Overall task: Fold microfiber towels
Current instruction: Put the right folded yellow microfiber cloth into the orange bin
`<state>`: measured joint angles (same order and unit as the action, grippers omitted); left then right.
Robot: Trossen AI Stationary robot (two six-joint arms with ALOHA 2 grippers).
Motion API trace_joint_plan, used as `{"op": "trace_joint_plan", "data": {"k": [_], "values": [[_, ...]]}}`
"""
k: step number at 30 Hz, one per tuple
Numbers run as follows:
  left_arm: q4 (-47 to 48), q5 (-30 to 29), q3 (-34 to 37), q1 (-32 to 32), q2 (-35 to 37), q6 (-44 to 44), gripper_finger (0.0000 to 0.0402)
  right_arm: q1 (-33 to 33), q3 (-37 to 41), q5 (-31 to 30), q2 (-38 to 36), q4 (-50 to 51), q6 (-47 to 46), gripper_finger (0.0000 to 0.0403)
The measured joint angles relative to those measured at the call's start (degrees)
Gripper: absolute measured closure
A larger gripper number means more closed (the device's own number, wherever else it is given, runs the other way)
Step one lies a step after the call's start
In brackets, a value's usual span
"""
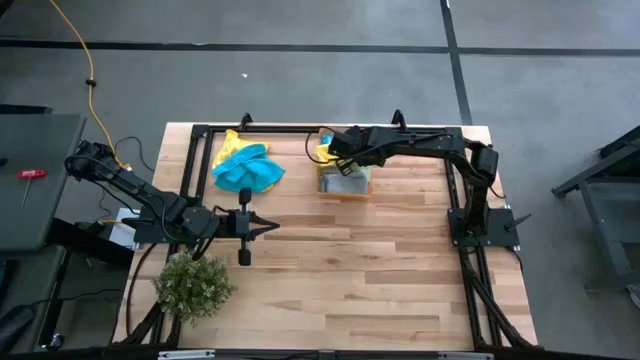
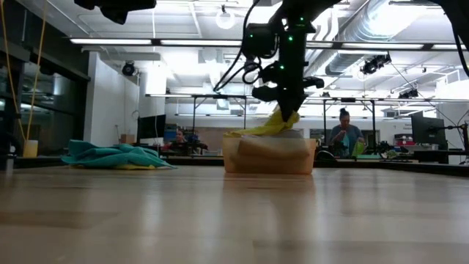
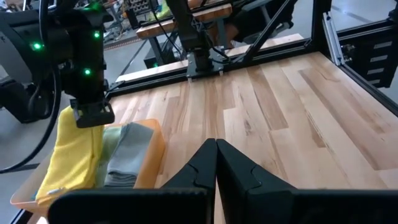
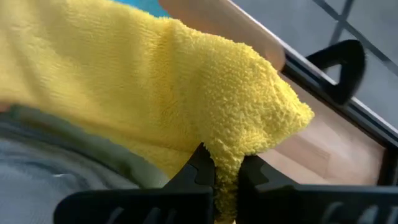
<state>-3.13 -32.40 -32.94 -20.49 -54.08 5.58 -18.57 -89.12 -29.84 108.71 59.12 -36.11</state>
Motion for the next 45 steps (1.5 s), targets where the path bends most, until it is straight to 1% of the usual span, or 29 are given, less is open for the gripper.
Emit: {"op": "trace_joint_plan", "data": {"k": [4,9,13,15,17,21,25,26,31,33,37,41,43,45], "values": [[0.0,0.0,0.0,0.0,0.0,-0.2,0.0401,-0.9,0.0,-1.6,0.0,-0.4,-1.3,0.0402],[0.0,0.1,0.0,0.0,0.0,-0.8,0.0401,-2.9,0.0,1.2,0.7,-1.0,-2.1,0.0402],[-0.1,0.2,0.0,0.0,0.0,-0.8,0.0401,-3.5,0.0,0.0,1.1,-4.7,-0.1,0.0402],[-0.1,0.2,0.0,0.0,0.0,-0.8,0.0401,-3.8,0.0,1.1,0.8,-9.4,1.7,0.0402],[-0.1,0.2,0.0,0.0,0.0,-0.8,0.0401,-3.9,-0.1,3.9,0.3,-14.1,3.9,0.0402],[-0.1,0.2,0.0,0.0,0.0,-0.8,0.0401,-3.9,-3.2,11.1,0.2,-22.3,6.9,0.0402],[-0.1,0.2,0.0,0.0,0.0,-0.8,0.0401,-3.9,-5.7,22.9,0.1,-33.5,8.0,0.0402],[-0.1,0.2,0.0,0.0,0.0,-0.8,0.0401,-3.9,-6.0,24.9,0.1,-36.1,7.9,0.0402],[-0.1,0.0,0.0,0.0,0.0,-0.1,0.0401,-4.9,-6.5,28.6,0.7,-43.4,5.7,0.0402],[-0.1,0.0,0.0,0.0,0.0,0.0,0.0401,-5.6,-6.5,28.8,1.9,-43.9,4.8,0.0402],[-0.1,0.0,0.0,0.0,0.0,0.2,0.0402,-7.2,-5.8,27.3,5.0,-44.0,2.3,0.0402],[0.1,0.0,0.0,0.0,0.0,0.2,0.0401,-8.5,-5.6,26.7,9.1,-41.2,0.3,0.0402],[0.3,0.0,0.0,0.0,0.0,0.2,0.0401,-8.9,-5.6,25.2,9.8,-39.4,0.1,0.0402],[0.3,0.0,0.0,0.0,0.0,0.2,0.0401,-9.0,-5.6,22.5,9.7,-36.4,0.4,0.0402]]}}
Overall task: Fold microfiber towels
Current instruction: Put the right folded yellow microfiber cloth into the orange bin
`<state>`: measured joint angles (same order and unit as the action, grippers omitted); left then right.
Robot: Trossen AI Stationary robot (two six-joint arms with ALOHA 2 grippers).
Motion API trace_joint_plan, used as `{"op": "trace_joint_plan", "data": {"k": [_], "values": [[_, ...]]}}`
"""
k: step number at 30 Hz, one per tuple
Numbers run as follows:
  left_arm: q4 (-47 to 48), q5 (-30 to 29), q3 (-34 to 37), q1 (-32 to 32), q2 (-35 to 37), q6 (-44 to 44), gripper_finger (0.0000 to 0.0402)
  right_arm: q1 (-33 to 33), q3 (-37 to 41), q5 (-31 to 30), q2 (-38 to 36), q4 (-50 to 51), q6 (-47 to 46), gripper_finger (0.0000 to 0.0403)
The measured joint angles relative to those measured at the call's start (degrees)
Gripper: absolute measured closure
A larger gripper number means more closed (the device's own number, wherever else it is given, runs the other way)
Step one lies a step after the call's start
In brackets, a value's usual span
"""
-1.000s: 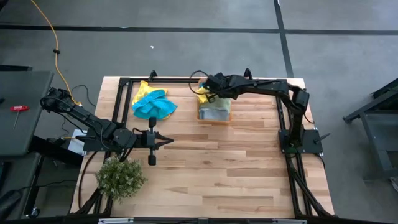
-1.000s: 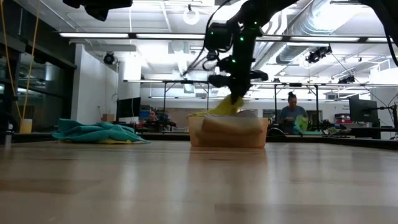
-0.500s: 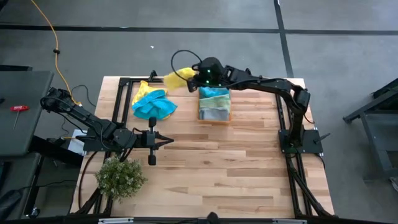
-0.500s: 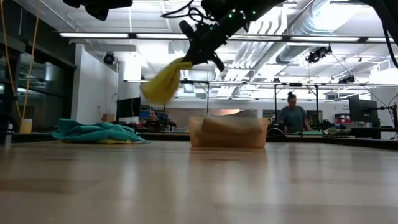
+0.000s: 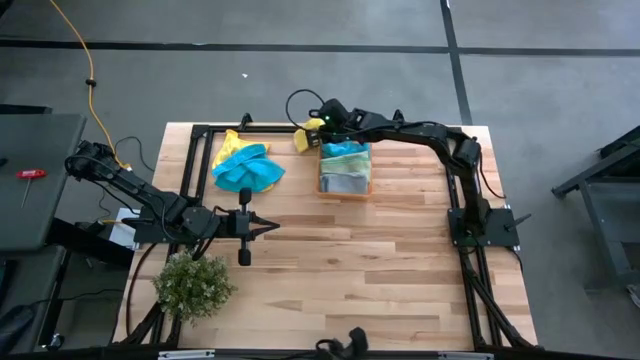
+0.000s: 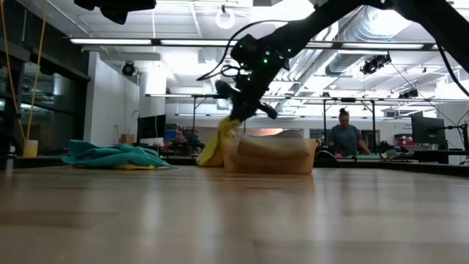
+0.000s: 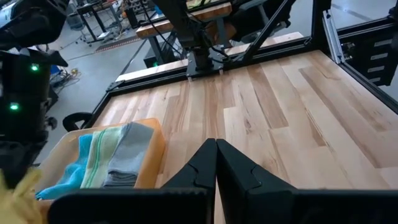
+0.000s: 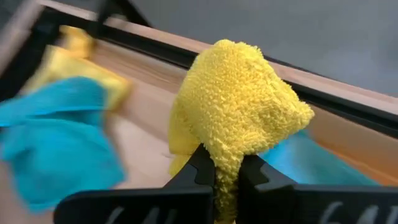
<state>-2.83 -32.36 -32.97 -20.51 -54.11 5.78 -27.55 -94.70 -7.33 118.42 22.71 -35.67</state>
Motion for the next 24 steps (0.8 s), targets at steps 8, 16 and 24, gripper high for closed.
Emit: {"op": "trace_joint_plan", "data": {"k": [8,16,24], "values": [[0.0,0.0,0.0,0.0,0.0,0.0,0.0401,0.1,-0.1,-10.6,-1.8,15.3,1.0,0.0402],[-0.1,0.0,0.0,0.0,0.0,-0.1,0.0401,0.2,-0.1,-19.2,-1.5,25.6,-0.5,0.0402],[-0.2,0.0,0.0,0.0,0.0,-0.2,0.0401,0.3,-0.1,-22.9,-1.5,32.3,-1.9,0.0402]]}}
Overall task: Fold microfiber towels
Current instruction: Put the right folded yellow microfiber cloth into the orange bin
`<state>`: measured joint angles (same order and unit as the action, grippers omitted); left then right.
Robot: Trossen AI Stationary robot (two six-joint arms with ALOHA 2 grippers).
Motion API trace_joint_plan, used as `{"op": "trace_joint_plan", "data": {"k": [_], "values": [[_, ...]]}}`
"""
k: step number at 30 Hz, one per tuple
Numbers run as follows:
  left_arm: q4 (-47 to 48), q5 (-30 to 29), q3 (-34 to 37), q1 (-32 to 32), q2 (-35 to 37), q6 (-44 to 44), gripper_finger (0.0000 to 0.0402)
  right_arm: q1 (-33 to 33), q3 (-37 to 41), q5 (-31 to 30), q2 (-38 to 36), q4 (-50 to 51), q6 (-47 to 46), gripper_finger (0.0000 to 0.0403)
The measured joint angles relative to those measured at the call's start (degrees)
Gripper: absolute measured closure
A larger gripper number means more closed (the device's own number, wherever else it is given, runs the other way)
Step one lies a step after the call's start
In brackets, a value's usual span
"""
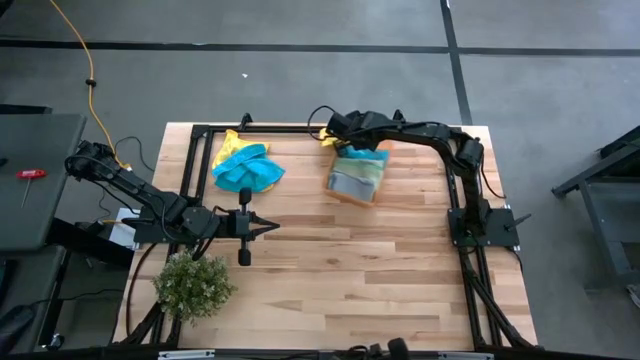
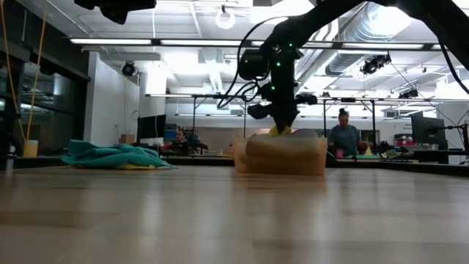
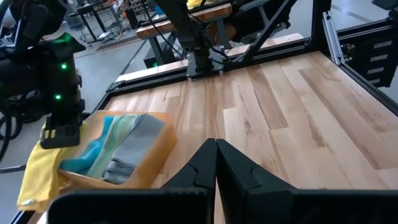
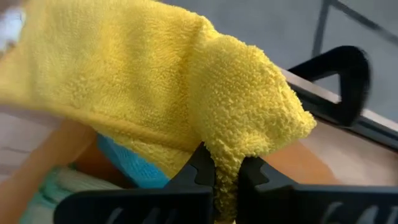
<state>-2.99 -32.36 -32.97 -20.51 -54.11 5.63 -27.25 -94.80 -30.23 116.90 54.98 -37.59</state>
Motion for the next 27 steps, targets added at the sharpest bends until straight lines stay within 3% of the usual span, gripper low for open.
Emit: {"op": "trace_joint_plan", "data": {"k": [8,27], "values": [[0.0,0.0,0.0,0.0,0.0,0.1,0.0401,0.8,0.0,-6.8,-2.0,6.7,0.0,0.0402],[-0.2,0.0,0.0,0.0,0.0,0.0,0.0401,2.3,0.0,-14.9,-15.4,30.1,-10.1,0.0402]]}}
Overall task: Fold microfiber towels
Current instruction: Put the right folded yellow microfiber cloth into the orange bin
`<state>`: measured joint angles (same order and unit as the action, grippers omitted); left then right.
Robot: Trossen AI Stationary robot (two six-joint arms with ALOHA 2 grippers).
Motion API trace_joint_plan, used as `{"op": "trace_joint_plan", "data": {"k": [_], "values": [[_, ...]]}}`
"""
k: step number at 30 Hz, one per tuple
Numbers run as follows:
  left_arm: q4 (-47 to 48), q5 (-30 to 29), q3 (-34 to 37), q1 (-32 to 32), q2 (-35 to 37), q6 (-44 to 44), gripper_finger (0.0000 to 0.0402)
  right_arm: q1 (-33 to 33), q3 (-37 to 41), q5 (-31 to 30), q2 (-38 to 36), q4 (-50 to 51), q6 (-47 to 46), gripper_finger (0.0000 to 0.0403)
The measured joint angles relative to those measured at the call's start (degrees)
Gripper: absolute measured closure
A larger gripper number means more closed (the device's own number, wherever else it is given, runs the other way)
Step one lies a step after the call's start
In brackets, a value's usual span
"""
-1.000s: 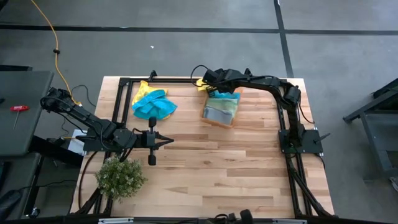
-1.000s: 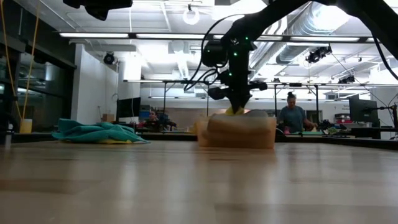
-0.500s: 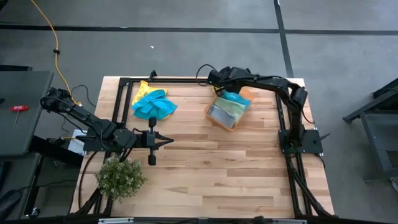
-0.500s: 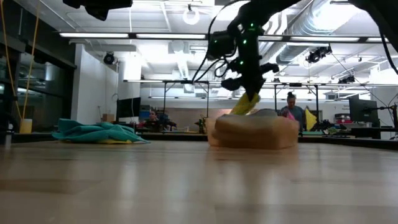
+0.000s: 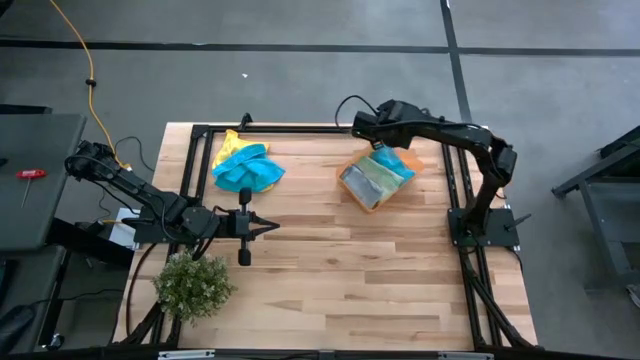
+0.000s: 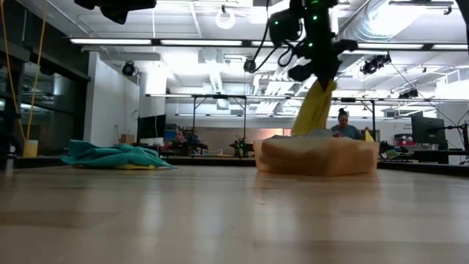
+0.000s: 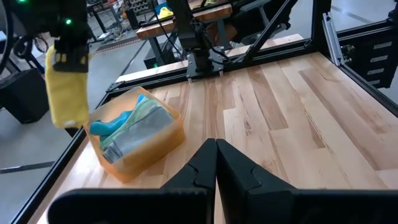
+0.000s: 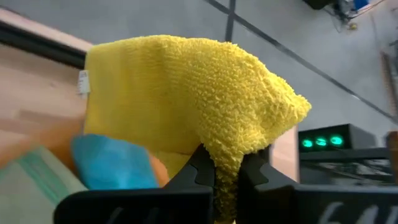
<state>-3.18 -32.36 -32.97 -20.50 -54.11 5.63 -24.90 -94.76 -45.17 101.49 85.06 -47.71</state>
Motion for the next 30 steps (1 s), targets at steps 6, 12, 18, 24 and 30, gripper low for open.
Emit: {"op": "trace_joint_plan", "data": {"k": [6,12,18,24,30], "values": [[0.0,0.0,0.0,0.0,0.0,0.0,0.0401,0.9,0.0,-2.1,-0.1,4.9,2.9,0.0402],[0.0,0.0,0.0,0.0,0.0,0.1,0.0401,1.9,0.0,-15.2,-0.5,1.6,24.1,0.0402],[-0.1,0.0,0.0,0.0,0.0,0.0,0.0401,0.1,0.0,-23.8,-0.5,-13.7,50.4,0.0402],[-0.1,0.0,0.0,0.0,0.0,0.0,0.0401,-3.7,0.0,-12.7,1.0,-34.0,69.7,0.0402],[0.1,0.0,0.0,0.0,0.0,0.0,0.0401,-4.3,-0.1,-6.0,4.6,-36.6,77.7,0.0402]]}}
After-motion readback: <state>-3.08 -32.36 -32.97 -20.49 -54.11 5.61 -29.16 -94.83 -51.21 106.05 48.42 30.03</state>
